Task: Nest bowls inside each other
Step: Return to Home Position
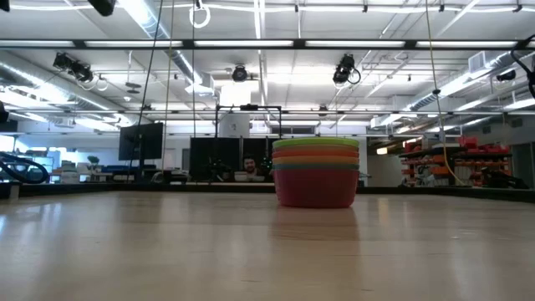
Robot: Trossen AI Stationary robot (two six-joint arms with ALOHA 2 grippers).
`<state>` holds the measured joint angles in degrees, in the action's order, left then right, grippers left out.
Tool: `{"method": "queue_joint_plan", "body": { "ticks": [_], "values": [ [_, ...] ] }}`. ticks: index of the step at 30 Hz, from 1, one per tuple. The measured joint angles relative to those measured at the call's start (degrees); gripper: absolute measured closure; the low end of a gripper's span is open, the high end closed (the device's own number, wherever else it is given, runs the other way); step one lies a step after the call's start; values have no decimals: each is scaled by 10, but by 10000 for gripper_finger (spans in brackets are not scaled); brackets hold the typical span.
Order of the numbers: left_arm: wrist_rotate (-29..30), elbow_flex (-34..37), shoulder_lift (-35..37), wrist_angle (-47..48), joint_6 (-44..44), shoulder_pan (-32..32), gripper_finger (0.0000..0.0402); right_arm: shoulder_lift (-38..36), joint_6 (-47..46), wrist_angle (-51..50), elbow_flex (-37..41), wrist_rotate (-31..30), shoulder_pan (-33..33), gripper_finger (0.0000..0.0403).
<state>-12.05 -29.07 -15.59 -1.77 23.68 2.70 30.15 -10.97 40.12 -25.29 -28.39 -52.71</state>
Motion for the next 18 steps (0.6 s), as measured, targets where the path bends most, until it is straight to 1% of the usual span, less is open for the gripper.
{"method": "queue_joint_plan", "body": {
  "ticks": [5,9,11,18],
  "values": [
    [0,58,1,-78,20,0,250,0,17,61,30,35,0,387],
    [0,85,3,-100,32,0,249,0,18,103,54,65,0,387],
    [0,93,4,-111,32,0,252,0,18,129,69,68,0,387],
    [0,127,39,-145,32,0,263,-6,23,235,139,102,0,387]
  ]
}}
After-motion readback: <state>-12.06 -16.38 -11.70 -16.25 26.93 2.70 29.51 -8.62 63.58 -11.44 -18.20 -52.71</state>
